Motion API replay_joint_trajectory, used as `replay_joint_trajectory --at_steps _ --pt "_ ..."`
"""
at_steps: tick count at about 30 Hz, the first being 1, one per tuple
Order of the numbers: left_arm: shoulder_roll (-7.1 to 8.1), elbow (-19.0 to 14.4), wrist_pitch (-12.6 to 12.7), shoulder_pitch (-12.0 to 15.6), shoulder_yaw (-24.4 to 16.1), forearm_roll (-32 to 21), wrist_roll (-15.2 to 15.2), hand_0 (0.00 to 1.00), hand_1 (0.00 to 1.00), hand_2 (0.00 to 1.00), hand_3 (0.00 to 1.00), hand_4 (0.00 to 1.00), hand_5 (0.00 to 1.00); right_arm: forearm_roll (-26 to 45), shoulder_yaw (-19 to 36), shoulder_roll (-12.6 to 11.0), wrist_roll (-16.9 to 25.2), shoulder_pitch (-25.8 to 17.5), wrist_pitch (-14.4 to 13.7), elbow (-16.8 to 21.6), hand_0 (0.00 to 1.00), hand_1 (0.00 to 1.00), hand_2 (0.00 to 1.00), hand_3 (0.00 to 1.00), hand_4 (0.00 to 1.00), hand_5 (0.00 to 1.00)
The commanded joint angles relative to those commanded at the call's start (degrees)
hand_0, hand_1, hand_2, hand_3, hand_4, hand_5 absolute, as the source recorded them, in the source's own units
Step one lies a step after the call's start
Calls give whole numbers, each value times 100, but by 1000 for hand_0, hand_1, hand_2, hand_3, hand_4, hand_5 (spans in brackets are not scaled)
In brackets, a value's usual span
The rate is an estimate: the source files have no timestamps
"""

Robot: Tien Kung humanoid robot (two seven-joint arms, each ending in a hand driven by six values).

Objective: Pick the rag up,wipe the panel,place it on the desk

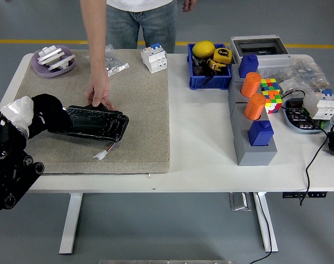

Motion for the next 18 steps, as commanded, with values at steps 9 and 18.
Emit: replay_joint_trajectory --at_steps 9,18 --pt "24 275 56 13 -315 31 -41 355 508 600 521 203 2 -50 30 -6 -14 -7 -15 28 740 620 613 557 904 422" --pt "20 459 167 -76 -267 -142 -161 355 505 595 519 196 2 -77 23 -12 -22 -6 -34 41 739 621 612 556 905 422"
